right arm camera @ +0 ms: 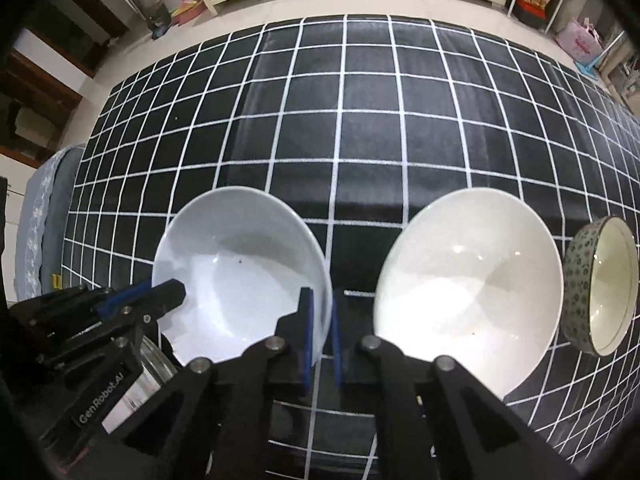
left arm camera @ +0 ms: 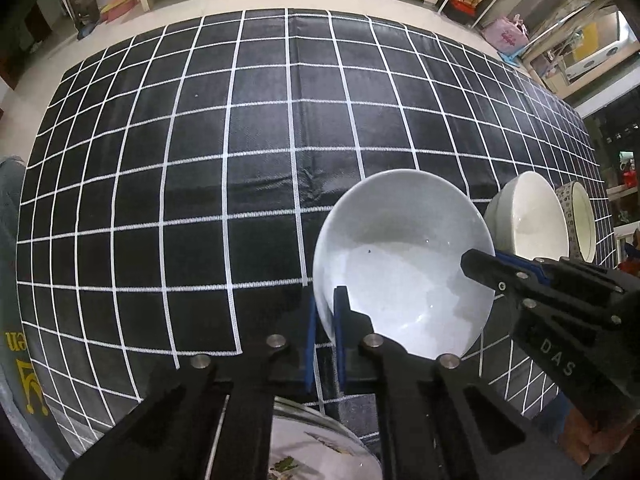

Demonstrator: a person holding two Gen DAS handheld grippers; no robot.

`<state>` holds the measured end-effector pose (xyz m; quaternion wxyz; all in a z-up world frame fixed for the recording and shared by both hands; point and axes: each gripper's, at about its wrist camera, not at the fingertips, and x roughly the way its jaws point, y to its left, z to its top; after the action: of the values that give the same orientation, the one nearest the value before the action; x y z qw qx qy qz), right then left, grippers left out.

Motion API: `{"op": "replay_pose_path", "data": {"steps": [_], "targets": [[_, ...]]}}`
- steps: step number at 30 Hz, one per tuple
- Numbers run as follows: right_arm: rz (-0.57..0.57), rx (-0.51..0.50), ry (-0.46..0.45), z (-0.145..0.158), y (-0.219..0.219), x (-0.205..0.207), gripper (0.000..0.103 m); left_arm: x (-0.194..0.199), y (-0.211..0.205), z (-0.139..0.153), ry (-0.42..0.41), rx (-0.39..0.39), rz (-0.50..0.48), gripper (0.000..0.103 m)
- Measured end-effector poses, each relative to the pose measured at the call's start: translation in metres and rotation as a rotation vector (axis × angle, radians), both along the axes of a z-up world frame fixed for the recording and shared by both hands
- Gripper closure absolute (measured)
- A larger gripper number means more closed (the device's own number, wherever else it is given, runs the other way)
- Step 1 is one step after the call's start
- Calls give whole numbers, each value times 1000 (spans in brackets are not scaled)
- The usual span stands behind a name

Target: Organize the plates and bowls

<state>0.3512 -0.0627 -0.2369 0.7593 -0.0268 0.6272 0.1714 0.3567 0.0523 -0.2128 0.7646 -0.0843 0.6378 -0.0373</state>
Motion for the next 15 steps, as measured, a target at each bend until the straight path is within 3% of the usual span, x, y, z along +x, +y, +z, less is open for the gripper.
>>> {"op": "replay_pose_path", "data": {"steps": [15], "targets": [[20, -24, 18, 1, -26, -45, 92, -45, -20, 0, 15, 8, -25, 96]]}}
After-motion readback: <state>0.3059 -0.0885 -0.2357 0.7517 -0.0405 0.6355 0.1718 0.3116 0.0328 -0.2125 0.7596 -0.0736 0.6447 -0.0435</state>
